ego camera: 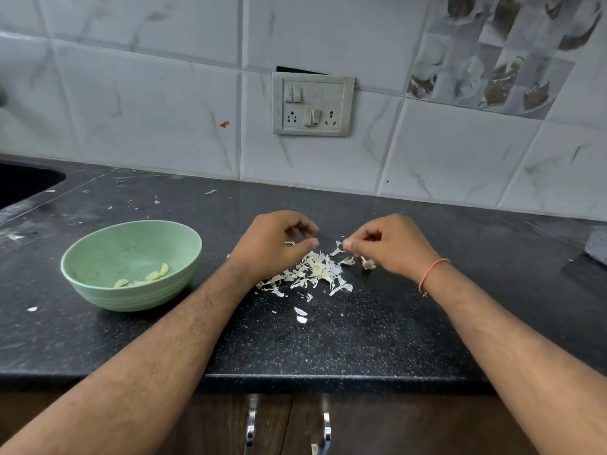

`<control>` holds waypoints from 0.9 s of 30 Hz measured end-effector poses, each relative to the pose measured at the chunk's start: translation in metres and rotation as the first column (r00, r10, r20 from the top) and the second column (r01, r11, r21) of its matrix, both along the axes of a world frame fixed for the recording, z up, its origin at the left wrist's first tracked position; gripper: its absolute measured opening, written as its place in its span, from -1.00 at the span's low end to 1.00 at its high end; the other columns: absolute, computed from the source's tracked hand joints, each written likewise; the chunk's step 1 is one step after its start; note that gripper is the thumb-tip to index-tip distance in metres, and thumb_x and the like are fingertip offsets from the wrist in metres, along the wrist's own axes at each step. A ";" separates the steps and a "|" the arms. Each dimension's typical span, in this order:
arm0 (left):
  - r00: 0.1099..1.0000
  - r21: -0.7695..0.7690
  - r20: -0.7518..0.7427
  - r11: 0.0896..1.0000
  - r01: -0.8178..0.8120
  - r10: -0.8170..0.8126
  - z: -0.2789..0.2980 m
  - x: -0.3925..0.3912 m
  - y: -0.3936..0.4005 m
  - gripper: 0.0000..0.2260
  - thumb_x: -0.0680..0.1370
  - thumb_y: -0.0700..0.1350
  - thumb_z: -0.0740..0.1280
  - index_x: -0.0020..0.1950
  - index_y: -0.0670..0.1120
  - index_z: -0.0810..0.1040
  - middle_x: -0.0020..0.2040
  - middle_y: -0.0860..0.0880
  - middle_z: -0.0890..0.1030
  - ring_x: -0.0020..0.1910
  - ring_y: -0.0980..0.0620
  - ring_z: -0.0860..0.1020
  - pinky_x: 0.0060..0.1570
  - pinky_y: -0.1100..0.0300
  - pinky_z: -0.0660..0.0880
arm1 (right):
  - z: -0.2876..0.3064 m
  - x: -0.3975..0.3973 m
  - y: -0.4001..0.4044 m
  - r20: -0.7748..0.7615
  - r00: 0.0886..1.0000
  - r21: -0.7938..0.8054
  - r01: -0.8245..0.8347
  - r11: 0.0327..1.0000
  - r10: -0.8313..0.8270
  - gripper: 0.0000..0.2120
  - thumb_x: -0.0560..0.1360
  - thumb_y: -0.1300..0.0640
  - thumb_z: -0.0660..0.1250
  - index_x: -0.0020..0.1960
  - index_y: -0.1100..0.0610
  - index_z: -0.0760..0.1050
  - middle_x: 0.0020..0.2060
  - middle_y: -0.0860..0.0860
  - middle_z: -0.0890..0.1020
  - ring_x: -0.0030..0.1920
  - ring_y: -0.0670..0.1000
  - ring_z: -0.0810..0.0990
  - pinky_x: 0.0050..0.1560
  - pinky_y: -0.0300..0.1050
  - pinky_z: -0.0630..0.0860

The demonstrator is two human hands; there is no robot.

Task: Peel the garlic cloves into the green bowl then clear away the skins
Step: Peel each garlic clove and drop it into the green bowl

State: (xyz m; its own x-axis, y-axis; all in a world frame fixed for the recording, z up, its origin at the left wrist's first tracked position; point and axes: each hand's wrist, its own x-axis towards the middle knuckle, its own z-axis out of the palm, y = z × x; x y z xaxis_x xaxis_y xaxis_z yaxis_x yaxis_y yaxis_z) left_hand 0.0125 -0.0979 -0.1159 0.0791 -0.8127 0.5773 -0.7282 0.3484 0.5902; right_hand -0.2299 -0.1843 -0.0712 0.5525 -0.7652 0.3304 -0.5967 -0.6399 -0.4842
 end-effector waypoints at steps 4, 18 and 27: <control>0.976 -0.046 -0.215 0.998 0.032 -0.041 0.002 -0.004 0.000 -0.79 0.51 -0.04 0.61 0.12 0.06 0.74 -0.03 0.20 0.74 -0.06 0.19 0.69 -0.03 0.41 0.54 | -0.005 0.030 0.013 0.518 0.852 0.301 -0.264 0.916 0.076 -0.96 0.54 0.14 0.56 -0.05 0.11 0.78 -0.21 0.10 0.77 -0.33 -0.07 0.58 -0.31 -0.21 0.58; 0.912 -0.051 -0.408 0.999 0.020 -0.038 0.001 -0.001 -0.006 -0.84 0.53 -0.10 0.60 0.10 0.01 0.77 -0.09 0.08 0.77 -0.11 0.12 0.72 -0.05 0.14 0.67 | -0.038 0.048 -0.003 0.685 0.719 0.300 -0.425 0.854 0.118 -0.86 0.56 0.29 0.50 0.12 0.24 0.73 -0.20 0.10 0.75 -0.26 -0.04 0.65 -0.31 -0.21 0.60; 0.941 -0.064 -0.336 0.998 0.022 -0.043 0.005 -0.002 0.002 -0.80 0.53 -0.15 0.59 0.15 0.01 0.77 -0.09 0.08 0.76 -0.06 0.12 0.70 0.04 0.33 0.59 | -0.038 0.048 -0.003 0.600 0.775 0.118 -0.331 0.936 0.198 -0.90 0.55 0.20 0.55 0.06 0.14 0.77 -0.17 0.08 0.77 -0.27 0.04 0.68 -0.16 0.02 0.71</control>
